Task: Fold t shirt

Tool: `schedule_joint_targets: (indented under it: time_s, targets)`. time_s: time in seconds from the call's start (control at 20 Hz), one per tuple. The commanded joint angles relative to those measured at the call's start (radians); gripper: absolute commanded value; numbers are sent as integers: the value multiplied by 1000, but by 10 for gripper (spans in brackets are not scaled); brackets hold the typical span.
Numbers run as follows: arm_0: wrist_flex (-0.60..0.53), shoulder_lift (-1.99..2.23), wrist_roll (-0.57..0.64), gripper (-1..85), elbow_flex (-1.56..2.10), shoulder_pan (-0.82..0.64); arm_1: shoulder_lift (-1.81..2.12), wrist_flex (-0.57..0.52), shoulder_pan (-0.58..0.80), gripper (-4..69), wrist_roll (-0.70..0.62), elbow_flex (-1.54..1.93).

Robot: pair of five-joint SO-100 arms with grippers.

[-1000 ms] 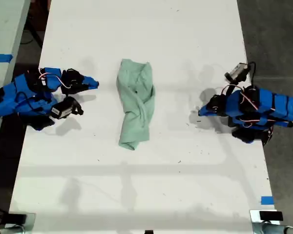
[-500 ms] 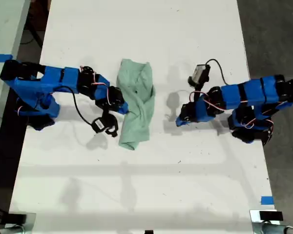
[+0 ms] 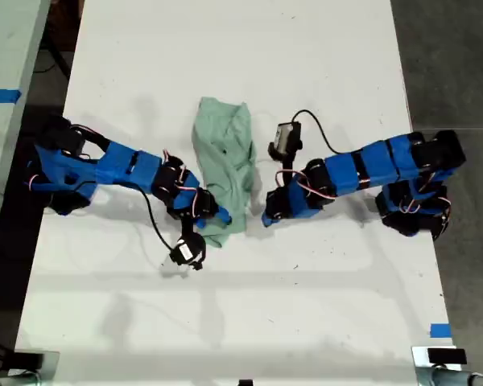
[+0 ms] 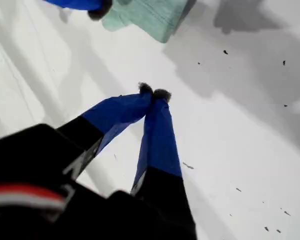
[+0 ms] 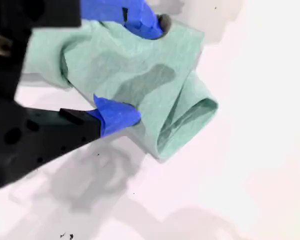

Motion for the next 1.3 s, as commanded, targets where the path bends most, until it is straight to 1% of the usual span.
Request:
schedule_joint_targets:
  time_s: [0.0, 0.15, 0.2, 0.25, 0.3, 0.4, 0.5, 0.6, 0.7, 0.8, 0.85, 1.05, 1.25]
  targets:
    - [-38, -80, -21, 232, -35, -12, 18, 28, -21, 2, -6, -77]
    - [-37, -175, -63, 217, -44, -31, 17, 41, -38, 2, -9, -98]
    - [-29, -172, -67, 164, -44, -34, 17, 43, -44, 2, -11, -101]
    - [-23, -158, -77, 18, -43, -37, 17, 43, -52, 2, -6, -101]
    - [-23, -146, -81, -3, -44, -37, 15, 40, -57, 2, -5, -103]
    - [-25, -120, -89, -3, -46, -34, -6, 5, -63, 2, -9, -101]
    - [-32, -89, -95, -3, -46, -29, -78, -80, -64, 2, -31, -98]
    - [-41, -80, -86, -3, -66, -28, -195, -129, -60, 15, -60, -158]
    - [-48, -94, -83, -3, -87, -28, -321, -115, -55, 87, -95, -298]
    - [-69, -107, -74, -3, -91, -26, -440, -44, -48, 109, -120, -466]
    - [-80, -112, -71, -3, -91, -23, -479, -37, -41, 117, -130, -512]
    - [-106, -115, -61, -3, -92, -11, -534, -98, -21, 178, -167, -537]
    - [-133, -118, -49, -3, -104, 3, -571, -103, 0, 218, -176, -549]
